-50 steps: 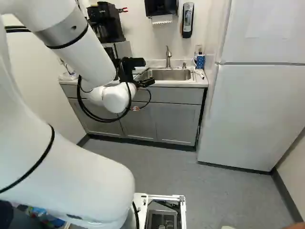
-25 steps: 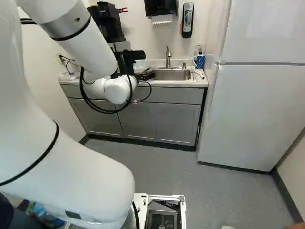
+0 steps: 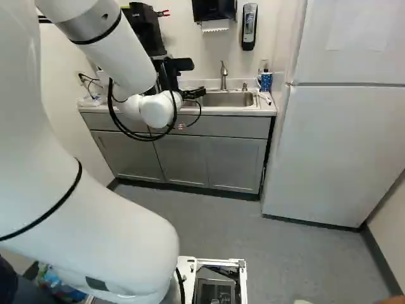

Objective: Rinse the cup and place it in the tray

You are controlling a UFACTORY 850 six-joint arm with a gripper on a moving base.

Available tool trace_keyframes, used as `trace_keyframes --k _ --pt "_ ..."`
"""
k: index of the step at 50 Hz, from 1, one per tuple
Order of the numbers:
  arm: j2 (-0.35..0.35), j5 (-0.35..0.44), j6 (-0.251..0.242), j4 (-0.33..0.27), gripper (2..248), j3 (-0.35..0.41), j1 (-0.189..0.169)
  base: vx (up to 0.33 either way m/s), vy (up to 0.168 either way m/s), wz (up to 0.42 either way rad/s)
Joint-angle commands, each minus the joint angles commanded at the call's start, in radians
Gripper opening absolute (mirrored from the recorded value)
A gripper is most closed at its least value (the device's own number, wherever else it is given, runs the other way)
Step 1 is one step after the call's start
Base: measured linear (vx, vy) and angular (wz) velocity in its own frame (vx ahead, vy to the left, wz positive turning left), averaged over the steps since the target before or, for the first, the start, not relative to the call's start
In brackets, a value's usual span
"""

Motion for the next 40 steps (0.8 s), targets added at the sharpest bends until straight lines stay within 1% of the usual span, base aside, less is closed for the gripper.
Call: trace_keyframes --k 21,40 --pt "-0.011 -0.029 0.000 0.000 247 -0.056 0.001 0.000 0.000 0.000" --pt "-0.007 -0.054 0.000 0.000 247 -0.094 0.005 0.000 0.000 0.000"
